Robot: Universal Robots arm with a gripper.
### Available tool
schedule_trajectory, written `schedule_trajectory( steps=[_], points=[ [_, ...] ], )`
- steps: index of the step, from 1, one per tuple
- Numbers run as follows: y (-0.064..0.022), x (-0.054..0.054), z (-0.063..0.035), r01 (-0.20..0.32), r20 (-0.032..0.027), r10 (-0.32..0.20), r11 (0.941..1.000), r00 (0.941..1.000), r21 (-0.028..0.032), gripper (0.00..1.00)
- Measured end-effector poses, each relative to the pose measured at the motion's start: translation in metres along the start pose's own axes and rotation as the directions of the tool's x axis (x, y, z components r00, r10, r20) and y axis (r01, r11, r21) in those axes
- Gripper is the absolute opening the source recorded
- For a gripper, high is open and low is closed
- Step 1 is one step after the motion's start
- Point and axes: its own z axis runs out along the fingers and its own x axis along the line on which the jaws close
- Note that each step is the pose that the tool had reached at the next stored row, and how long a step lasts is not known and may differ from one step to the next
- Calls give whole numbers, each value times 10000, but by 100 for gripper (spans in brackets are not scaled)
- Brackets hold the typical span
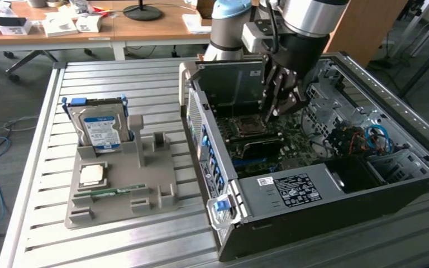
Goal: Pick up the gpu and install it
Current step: 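Insert the gpu into the slot, then press down on the gpu until it lock into place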
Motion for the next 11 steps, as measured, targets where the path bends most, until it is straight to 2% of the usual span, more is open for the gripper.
schedule_trajectory(
  steps=[3, 11],
  points=[
    [1, -3, -59, 3, 2, -3, 10000, 10000, 1, 40],
    [1, -3, -60, 4, 2, -4, 10000, 10000, 0, 40]
  ],
)
